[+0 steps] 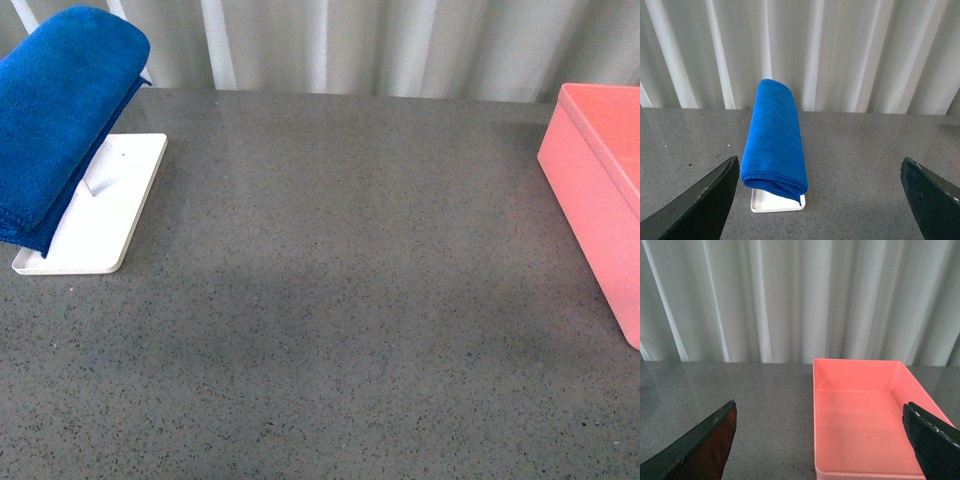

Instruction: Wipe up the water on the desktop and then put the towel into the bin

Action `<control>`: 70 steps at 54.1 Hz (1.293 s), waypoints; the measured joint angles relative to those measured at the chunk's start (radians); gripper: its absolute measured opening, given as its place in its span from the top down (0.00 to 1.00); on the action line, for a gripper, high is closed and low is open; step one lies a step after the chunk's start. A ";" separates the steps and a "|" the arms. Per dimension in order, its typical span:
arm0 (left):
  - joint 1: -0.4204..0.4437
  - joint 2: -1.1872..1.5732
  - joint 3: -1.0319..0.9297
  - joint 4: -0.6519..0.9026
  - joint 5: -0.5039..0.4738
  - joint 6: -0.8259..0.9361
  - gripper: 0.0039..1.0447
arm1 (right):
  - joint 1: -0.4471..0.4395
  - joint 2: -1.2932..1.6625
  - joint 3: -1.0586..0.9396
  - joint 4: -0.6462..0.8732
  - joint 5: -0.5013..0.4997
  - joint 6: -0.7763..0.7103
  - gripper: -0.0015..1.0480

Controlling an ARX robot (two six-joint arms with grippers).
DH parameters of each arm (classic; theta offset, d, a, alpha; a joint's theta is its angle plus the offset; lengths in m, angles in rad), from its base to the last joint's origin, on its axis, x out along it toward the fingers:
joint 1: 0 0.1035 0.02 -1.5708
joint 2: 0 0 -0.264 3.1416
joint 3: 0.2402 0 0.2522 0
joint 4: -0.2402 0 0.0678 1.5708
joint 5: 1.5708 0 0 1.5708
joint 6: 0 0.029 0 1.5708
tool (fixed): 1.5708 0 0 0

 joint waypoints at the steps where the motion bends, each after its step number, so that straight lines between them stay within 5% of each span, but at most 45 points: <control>1: 0.000 0.000 0.000 0.000 0.000 0.000 0.06 | 0.000 0.000 0.000 0.000 0.000 0.000 0.07; 70: 0.000 0.000 0.000 0.000 0.000 0.000 0.06 | 0.000 0.000 0.000 0.000 0.000 0.000 0.07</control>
